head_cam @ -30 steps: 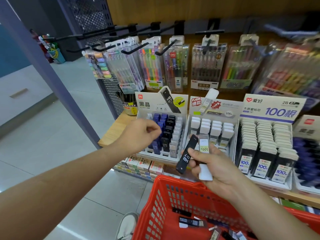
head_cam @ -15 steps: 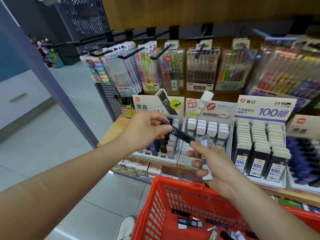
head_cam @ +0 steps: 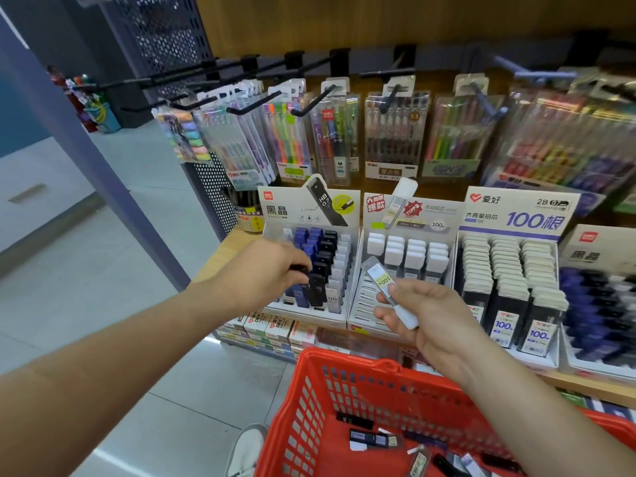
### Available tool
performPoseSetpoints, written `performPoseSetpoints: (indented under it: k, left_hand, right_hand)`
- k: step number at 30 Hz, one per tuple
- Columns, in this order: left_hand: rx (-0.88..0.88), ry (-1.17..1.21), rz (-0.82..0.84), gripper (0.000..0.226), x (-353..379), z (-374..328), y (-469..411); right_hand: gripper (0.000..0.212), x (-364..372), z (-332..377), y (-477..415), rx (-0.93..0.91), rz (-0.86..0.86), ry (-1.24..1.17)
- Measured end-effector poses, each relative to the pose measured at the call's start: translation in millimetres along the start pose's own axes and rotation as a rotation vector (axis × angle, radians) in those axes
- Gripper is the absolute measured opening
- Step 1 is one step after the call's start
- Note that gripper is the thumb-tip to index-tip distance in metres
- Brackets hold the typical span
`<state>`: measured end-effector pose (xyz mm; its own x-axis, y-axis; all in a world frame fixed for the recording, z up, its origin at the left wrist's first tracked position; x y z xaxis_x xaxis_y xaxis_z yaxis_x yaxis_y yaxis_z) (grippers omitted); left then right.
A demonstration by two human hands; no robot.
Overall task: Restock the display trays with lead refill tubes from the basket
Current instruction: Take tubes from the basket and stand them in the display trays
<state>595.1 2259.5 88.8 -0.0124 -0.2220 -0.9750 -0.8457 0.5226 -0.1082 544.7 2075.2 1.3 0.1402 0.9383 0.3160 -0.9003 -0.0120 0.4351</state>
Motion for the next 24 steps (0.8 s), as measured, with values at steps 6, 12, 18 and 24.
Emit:
performPoseSetpoints:
  k: [6, 12, 18, 24]
  left_hand:
    - [0.018, -0.055, 0.053, 0.025, 26.2, -3.5, -1.5]
    - [0.044, -0.13, 0.121, 0.025, 42.6, -3.7, -3.6]
    - [-0.026, -0.081, 0.026, 0.025, 38.5, 3.0, -9.6]
    - [0.127, -0.172, -0.055, 0.01, 38.7, -4.6, -6.3]
  right_hand:
    - [0.018, -5.1, -3.9, -2.3, 0.015, -0.039, 0.004]
    - [0.014, -7.9, -6.1, -3.4, 0.018, -0.05, 0.009]
    - [0.022, -17.0, -2.5, -5.3, -0.032, -0.115, 0.002]
    - [0.015, -9.8, -3.3, -2.2, -0.011, -0.048, -0.09]
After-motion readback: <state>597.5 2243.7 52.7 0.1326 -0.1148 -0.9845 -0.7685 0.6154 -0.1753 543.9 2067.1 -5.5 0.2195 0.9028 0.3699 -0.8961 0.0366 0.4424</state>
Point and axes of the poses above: each hand's wrist, its own y-axis away from the middle knuckle, its own x-axis out of the palm, z = x × y, the point moved 9 cm from there along -y, towards the middle knuckle, and after that the axes turned 2 degrees about y, right-handed, at the moved point
